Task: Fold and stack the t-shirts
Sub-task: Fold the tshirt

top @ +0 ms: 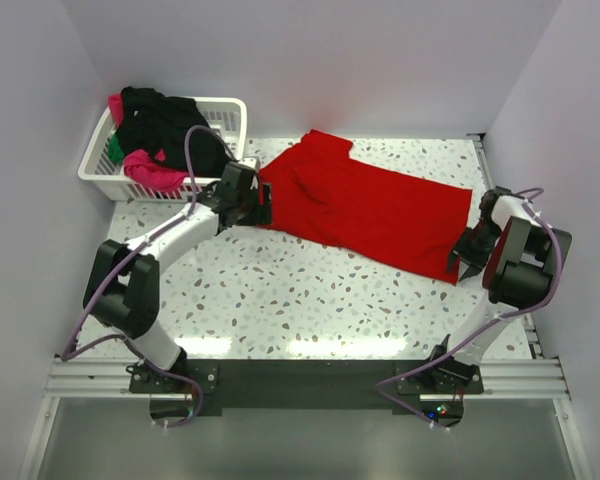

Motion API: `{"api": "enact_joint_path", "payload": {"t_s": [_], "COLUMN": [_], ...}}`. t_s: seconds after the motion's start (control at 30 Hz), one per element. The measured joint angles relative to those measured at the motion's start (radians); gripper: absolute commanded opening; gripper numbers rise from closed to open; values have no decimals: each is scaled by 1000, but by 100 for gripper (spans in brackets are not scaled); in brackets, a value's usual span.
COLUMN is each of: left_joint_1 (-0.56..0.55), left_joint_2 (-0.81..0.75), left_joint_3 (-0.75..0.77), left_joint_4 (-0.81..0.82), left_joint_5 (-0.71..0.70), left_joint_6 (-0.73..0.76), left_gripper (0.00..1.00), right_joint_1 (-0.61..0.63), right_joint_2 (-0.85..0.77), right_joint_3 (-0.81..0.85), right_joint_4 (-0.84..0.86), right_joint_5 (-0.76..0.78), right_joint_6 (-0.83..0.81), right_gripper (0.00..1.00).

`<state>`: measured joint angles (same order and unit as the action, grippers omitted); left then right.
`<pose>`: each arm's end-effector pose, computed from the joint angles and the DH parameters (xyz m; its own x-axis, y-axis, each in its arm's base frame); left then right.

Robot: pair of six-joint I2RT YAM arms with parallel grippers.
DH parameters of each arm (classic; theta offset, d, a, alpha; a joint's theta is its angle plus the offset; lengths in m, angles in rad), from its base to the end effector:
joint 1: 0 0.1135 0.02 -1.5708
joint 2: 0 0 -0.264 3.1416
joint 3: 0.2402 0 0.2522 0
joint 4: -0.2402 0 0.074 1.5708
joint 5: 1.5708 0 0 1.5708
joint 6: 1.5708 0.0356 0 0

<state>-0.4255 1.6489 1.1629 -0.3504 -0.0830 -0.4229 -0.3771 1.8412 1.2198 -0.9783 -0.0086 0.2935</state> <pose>0.3278 -0.1453 0.2341 -0.7645 -0.1025 -0.6364 0.0515 0.9744 -0.2189 0.2990 -0.1181 0.1645 -0.7830 0.6213 0.0301 0.6216 0.7834 -0.0001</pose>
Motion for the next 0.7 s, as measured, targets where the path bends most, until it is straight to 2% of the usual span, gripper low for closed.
{"api": "enact_joint_path", "payload": {"t_s": [0.17,0.23,0.33,0.37,0.4,0.7], "left_joint_1": [0,0,0,0,0,0], "left_joint_2": [-33,-44,-62,-68,-72,-85], "left_joint_3": [-21,-34,-64,-74,-84,-167], "left_joint_4": [3,7,10,10,11,14], "left_joint_5": [-3,-4,-9,-11,-15,-34], "left_joint_6": [-15,-22,-32,-32,-34,-57], "left_gripper": [75,75,75,75,75,74], "right_joint_1": [-2,-2,-2,-2,-2,-24], "right_joint_2": [33,46,56,58,60,61], "right_joint_3": [-6,-7,-7,-6,-5,2], "right_joint_4": [12,15,11,9,4,-23], "right_joint_5": [-1,-1,-13,-14,-13,65], "right_joint_6": [-1,-1,-4,-5,-6,-6], "right_gripper": [35,28,12,3,0,0]}}
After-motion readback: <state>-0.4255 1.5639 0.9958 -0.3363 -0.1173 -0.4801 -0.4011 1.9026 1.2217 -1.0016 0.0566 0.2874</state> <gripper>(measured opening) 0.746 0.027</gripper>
